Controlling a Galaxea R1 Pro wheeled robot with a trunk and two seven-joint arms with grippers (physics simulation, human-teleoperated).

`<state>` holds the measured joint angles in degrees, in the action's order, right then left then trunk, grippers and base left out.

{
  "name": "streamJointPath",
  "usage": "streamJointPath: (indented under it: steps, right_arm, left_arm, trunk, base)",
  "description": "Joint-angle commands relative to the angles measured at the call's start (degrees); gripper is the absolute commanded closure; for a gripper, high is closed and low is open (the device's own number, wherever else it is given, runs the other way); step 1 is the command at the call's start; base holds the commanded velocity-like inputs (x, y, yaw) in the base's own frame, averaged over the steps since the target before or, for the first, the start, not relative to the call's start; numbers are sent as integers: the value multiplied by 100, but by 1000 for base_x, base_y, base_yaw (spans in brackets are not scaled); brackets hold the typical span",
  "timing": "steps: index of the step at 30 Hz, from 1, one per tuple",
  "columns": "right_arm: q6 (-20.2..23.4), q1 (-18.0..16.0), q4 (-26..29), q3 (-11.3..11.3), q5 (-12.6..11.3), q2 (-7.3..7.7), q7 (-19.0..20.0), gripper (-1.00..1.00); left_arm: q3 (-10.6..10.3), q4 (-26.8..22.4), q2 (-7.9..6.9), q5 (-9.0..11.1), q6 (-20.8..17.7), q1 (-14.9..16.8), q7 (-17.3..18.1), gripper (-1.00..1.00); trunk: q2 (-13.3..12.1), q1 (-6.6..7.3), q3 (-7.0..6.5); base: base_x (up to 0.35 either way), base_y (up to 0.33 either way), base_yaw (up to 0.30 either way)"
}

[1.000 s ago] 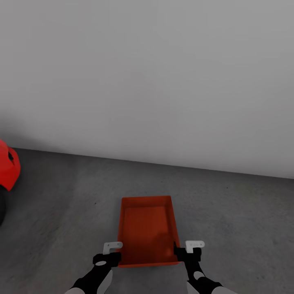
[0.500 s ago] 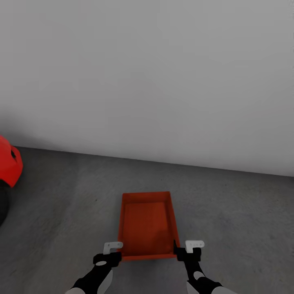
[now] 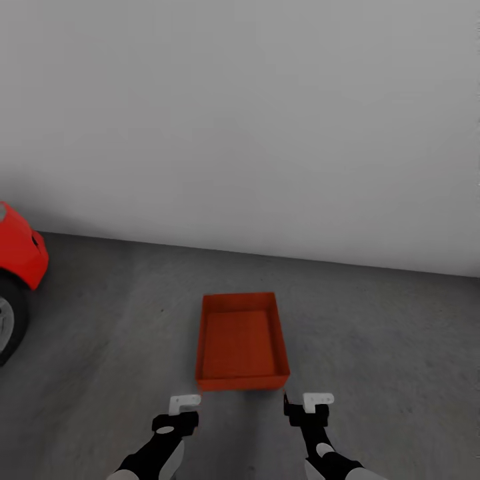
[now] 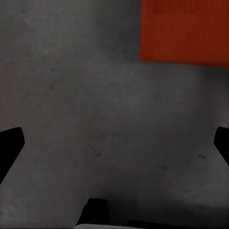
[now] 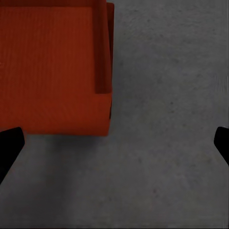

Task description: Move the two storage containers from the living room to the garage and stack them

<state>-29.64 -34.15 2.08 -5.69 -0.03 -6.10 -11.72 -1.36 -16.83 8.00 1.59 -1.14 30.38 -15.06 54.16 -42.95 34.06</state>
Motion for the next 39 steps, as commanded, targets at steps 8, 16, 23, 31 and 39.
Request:
streamJointPath:
  steps: [8, 16, 23, 31, 39]
  right_arm:
    - [-7, -4, -6, -46, 1, 4, -50, -100]
    - [-7, -4, -6, -47, -4, 4, -50, -100]
    - [-7, -4, -6, -48, 1, 4, -50, -100]
    - [-7, -4, -6, -46, 2, 4, -50, -100]
    - [-7, -4, -6, -50, 3, -1, -50, -100]
  left_arm:
    - [-17, -5, 0, 17, -15, 1, -23, -100]
    - [-21, -5, 0, 23, -18, 3, -23, -100]
    - [-22, -5, 0, 21, -16, 1, -23, -100]
    - [-16, -5, 0, 18, -15, 3, -23, -100]
    - [-15, -5, -1, 17, -13, 3, -23, -100]
  trunk:
    - [4, 3, 5]
    - [4, 3, 5]
    - [4, 3, 5]
    - [4, 3, 5]
    - [4, 3, 5]
  base:
    - [-345, 0, 0]
    - [-345, 0, 0]
    - [-345, 0, 0]
    - [-345, 0, 0]
    - [-284, 0, 0]
